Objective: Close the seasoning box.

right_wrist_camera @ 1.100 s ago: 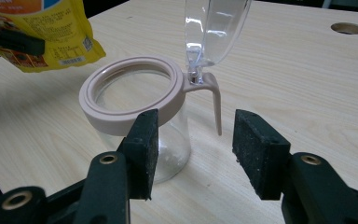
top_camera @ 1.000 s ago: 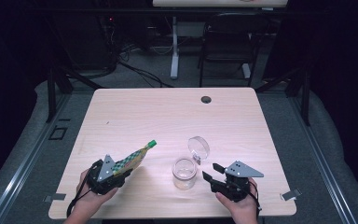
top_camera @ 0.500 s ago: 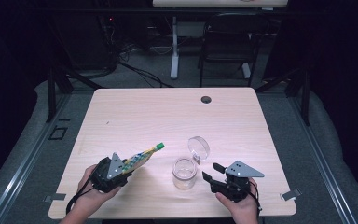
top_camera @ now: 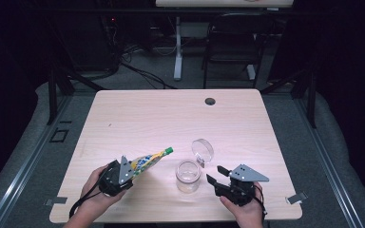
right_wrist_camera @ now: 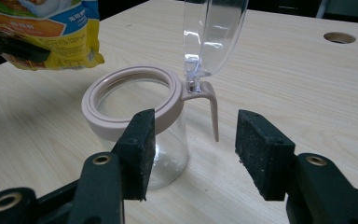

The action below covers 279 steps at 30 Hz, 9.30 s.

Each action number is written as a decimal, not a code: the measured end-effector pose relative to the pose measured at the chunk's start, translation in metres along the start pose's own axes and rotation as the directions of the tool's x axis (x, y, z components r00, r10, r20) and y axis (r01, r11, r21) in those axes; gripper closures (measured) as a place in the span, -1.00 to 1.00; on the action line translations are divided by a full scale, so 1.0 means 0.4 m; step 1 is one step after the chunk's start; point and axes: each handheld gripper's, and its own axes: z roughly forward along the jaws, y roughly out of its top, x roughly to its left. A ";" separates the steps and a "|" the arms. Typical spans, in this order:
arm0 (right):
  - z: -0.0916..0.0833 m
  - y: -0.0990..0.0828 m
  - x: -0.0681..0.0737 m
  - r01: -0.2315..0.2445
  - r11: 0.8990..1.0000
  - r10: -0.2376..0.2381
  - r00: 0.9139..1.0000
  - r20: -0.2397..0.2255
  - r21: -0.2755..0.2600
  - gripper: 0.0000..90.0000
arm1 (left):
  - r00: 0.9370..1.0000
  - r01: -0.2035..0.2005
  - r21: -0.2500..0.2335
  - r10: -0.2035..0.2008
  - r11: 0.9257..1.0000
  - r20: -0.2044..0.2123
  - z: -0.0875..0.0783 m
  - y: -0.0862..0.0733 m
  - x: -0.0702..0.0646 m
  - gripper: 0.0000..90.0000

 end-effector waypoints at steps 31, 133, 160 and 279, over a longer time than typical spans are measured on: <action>0.001 0.003 0.015 0.051 0.999 -0.051 0.999 -0.001 0.006 0.14 | 0.984 -0.145 0.066 0.150 0.987 -0.094 0.008 0.036 -0.044 0.32; 0.112 0.105 0.145 0.430 0.901 -0.428 0.903 -0.047 0.061 0.22 | 0.905 -0.417 0.227 0.426 0.880 0.010 0.006 0.139 -0.058 0.32; 0.118 0.103 0.149 0.469 0.881 -0.466 0.883 -0.048 0.067 0.34 | 0.885 -0.451 0.263 0.466 0.853 0.007 0.004 0.154 -0.055 0.33; 0.132 0.061 0.129 0.322 0.945 -0.319 0.945 -0.066 0.047 0.94 | 0.488 -0.683 0.505 0.844 0.528 -0.222 -0.043 0.243 -0.125 0.41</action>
